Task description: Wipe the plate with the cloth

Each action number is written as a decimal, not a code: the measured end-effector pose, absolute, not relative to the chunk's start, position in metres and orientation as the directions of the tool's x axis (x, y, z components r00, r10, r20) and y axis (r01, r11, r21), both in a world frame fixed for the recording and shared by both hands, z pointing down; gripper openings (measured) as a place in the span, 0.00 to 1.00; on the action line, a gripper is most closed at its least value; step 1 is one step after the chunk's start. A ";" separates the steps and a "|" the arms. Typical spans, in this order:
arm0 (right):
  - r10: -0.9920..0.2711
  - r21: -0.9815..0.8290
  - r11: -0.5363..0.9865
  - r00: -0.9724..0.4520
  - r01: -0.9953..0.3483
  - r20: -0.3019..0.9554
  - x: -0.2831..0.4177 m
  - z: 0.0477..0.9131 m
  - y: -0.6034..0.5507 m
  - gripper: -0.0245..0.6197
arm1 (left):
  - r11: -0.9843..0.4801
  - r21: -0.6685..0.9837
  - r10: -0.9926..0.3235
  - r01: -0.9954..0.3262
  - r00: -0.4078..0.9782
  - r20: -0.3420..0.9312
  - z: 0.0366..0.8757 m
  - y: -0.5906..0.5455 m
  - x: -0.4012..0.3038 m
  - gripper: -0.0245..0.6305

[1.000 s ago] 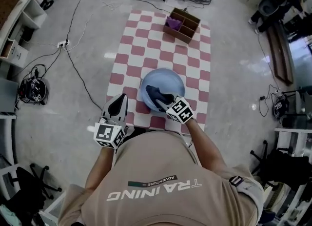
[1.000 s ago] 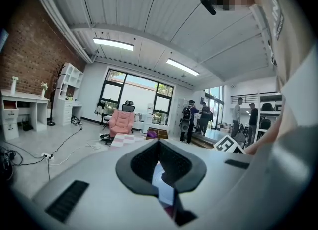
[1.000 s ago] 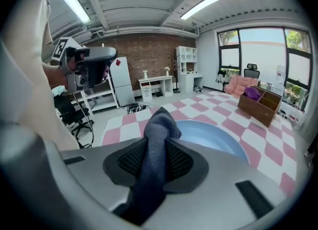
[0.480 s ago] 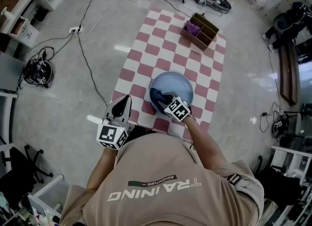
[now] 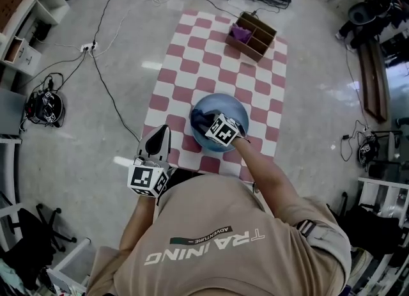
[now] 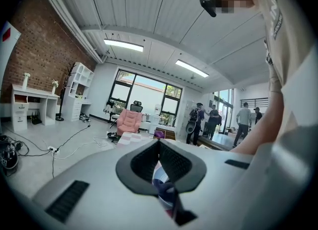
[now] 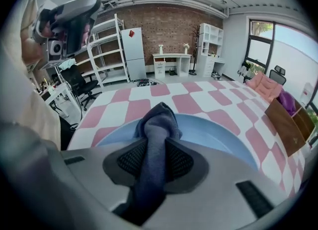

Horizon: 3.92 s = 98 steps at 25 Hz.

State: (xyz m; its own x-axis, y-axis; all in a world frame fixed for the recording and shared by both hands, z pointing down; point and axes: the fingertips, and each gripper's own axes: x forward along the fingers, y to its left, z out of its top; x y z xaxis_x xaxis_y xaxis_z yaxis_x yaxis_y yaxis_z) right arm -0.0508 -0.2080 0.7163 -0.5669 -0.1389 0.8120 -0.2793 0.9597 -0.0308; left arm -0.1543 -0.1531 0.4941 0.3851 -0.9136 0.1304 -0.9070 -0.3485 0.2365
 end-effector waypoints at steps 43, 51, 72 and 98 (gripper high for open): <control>-0.241 -0.068 0.761 -0.379 -0.646 0.894 0.005 0.715 -0.165 0.21 | -0.687 0.213 -0.688 -0.694 0.716 0.115 0.491 -0.211 -0.122 0.06; -0.194 -0.081 0.841 -0.439 -0.534 0.877 -0.047 0.718 -0.183 0.22 | -0.644 0.190 -0.735 -0.741 0.668 0.111 0.490 -0.204 -0.140 0.06; -0.279 0.151 0.939 -0.434 -0.308 0.857 -0.081 0.693 -0.253 0.22 | -0.515 0.182 -0.836 -0.838 0.538 0.111 0.489 -0.198 -0.155 0.06; -0.371 0.074 0.717 -0.289 -0.694 0.883 0.136 0.688 -0.246 0.22 | -0.575 0.180 -0.791 -0.798 0.598 0.126 0.473 -0.190 -0.094 0.06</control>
